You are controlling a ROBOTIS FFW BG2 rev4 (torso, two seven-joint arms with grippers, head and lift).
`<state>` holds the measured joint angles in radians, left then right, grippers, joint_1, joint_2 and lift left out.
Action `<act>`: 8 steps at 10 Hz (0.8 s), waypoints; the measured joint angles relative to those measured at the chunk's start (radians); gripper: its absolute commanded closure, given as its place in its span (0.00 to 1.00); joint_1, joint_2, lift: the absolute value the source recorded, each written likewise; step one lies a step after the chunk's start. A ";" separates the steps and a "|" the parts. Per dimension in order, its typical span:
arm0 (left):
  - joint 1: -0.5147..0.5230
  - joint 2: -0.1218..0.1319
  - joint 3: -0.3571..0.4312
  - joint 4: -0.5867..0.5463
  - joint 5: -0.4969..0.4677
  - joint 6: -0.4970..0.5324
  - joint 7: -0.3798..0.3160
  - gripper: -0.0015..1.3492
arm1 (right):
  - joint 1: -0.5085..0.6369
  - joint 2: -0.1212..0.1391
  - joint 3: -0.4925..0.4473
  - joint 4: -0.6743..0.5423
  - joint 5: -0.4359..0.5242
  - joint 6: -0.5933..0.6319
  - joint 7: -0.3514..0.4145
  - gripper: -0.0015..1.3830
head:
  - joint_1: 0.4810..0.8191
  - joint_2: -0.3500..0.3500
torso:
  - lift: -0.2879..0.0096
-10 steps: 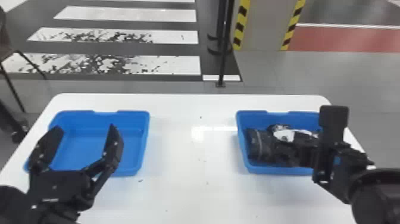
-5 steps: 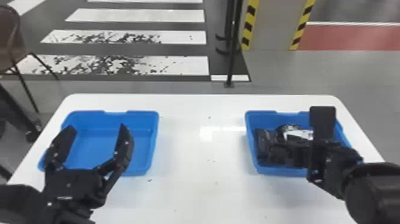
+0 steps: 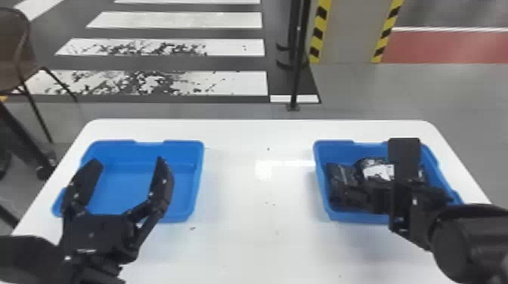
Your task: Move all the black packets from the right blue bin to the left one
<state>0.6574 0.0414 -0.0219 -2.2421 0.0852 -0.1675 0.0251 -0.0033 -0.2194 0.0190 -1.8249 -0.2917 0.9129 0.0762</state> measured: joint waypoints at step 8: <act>-0.002 0.000 0.002 0.023 0.023 -0.032 -0.013 0.07 | -0.031 -0.004 0.023 0.053 -0.059 0.060 -0.006 0.79 | 0.63 0.51 | 0.50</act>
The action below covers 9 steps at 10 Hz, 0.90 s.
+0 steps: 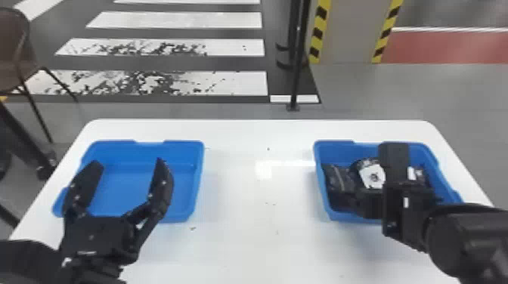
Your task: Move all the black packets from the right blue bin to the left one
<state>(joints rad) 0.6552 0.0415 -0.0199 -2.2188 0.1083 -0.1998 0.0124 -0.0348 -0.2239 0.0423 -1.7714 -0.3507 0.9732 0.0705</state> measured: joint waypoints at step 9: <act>-0.003 -0.002 -0.011 0.009 0.052 -0.026 -0.002 0.07 | 0.227 0.004 -0.033 -0.233 -0.104 -0.311 0.022 0.80 | 0.63 0.57 | 0.50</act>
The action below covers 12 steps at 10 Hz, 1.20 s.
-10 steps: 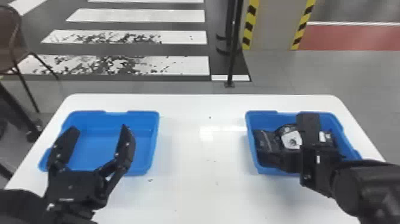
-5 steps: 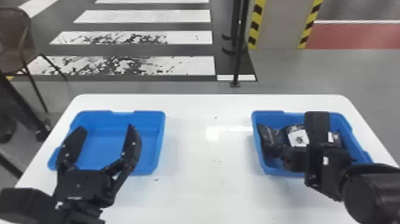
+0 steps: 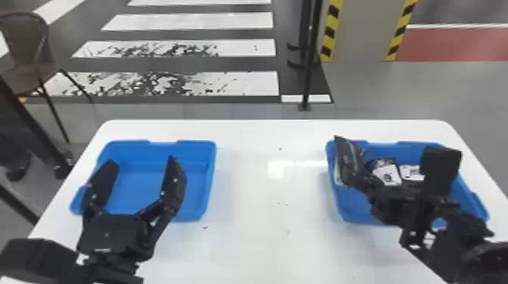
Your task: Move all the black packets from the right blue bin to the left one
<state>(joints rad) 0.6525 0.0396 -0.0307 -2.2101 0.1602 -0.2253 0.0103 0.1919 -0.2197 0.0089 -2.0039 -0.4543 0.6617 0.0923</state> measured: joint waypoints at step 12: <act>-0.183 0.010 0.033 -0.098 0.304 0.579 -0.240 0.10 | -0.115 -0.158 0.574 0.001 -0.255 -0.416 0.159 0.80 | 0.63 0.90 | 0.50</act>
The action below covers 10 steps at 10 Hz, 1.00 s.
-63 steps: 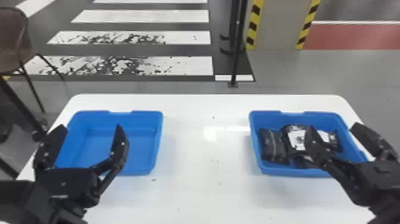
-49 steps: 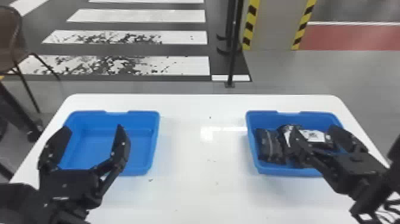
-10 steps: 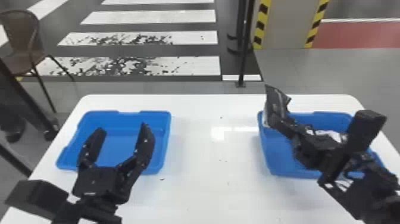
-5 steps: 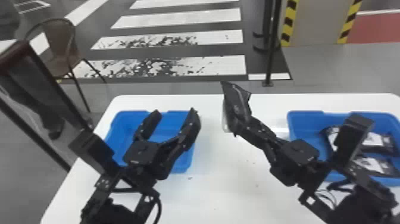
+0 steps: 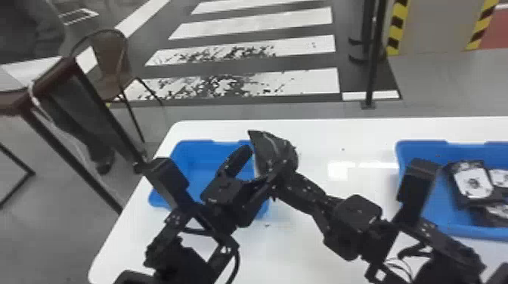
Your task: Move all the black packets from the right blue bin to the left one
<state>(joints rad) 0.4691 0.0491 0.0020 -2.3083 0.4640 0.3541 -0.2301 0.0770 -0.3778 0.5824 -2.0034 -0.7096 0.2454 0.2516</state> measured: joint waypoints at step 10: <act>0.009 -0.001 -0.002 0.004 -0.008 -0.016 0.022 0.90 | -0.006 0.001 0.027 0.029 -0.040 -0.064 -0.004 0.08 | 0.63 0.92 | 0.50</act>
<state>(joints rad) 0.4781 0.0483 0.0002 -2.3047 0.4559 0.3382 -0.2077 0.0712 -0.3765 0.6091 -1.9743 -0.7493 0.1817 0.2476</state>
